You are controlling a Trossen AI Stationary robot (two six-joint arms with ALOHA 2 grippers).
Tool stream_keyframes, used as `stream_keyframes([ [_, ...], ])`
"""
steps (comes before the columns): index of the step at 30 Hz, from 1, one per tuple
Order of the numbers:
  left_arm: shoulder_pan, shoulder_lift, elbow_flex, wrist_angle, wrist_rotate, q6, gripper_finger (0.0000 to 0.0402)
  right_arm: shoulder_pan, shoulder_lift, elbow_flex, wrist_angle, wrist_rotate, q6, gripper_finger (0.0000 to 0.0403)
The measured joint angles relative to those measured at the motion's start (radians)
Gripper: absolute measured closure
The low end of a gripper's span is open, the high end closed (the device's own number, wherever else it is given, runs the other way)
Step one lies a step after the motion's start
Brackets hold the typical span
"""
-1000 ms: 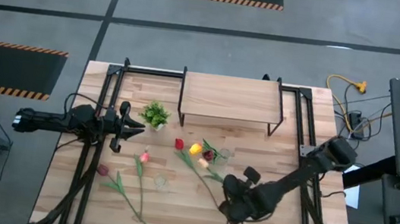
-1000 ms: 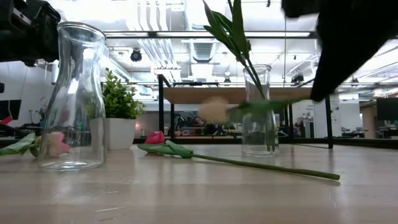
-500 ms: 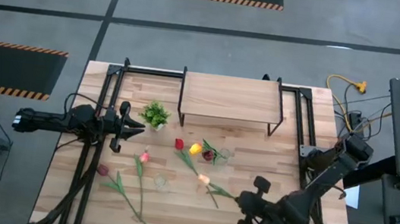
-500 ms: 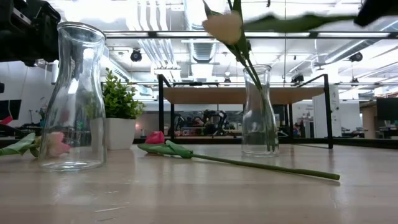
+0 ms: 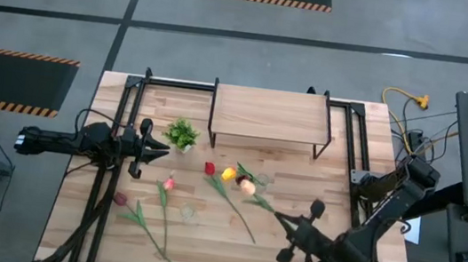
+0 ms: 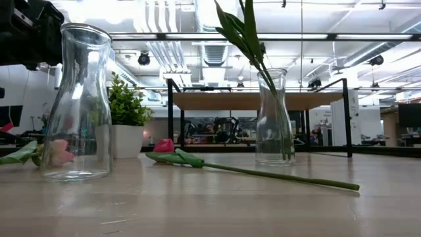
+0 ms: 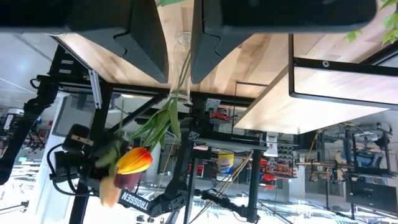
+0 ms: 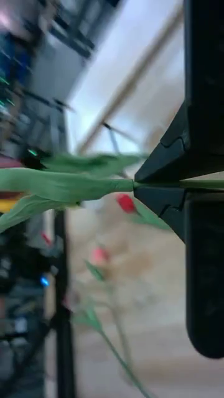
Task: Pick and place flowers into a vace then onto a shelf
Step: Put the light pink tulip into the right transparent vase
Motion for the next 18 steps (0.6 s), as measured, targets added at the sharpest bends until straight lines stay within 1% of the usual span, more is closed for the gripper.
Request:
stream_keyframes([
  [2, 0.0, 0.0, 0.0, 0.0, 0.0, 0.0, 0.035, -0.002, 0.0, 0.0, -0.005, 0.081, -0.009, 0.0394],
  [5, 0.0, 0.0, 0.0, 0.0, 0.0, 0.0, 0.035, -0.006, 0.0, -0.001, -0.011, 0.242, 0.012, 0.0394],
  [6, 0.0, 0.0, 0.0, 0.0, 0.0, 0.0, 0.035, -0.013, -0.002, -0.001, -0.021, 0.276, 0.043, 0.0394],
  [7, 0.0, 0.0, 0.0, 0.0, 0.0, 0.0, 0.035, -0.023, -0.008, -0.001, -0.036, 0.284, 0.082, 0.0394],
  [8, 0.0, 0.0, 0.0, 0.0, 0.0, 0.0, 0.035, -0.036, -0.017, -0.001, -0.054, 0.273, 0.117, 0.0394],
  [10, 0.0, 0.0, 0.0, 0.0, 0.0, 0.0, 0.035, -0.078, -0.038, -0.001, -0.089, 0.204, 0.175, 0.0394],
  [12, 0.0, 0.0, 0.0, 0.0, 0.0, 0.0, 0.035, -0.122, -0.054, -0.001, -0.103, 0.13, 0.188, 0.0394],
  [14, 0.0, 0.0, 0.0, 0.0, 0.0, 0.0, 0.035, -0.156, -0.067, -0.001, -0.104, 0.085, 0.148, 0.0394],
  [18, 0.0, 0.0, 0.0, 0.0, 0.0, 0.0, 0.035, -0.202, -0.113, -0.001, -0.108, 0.053, 0.052, 0.0394],
])
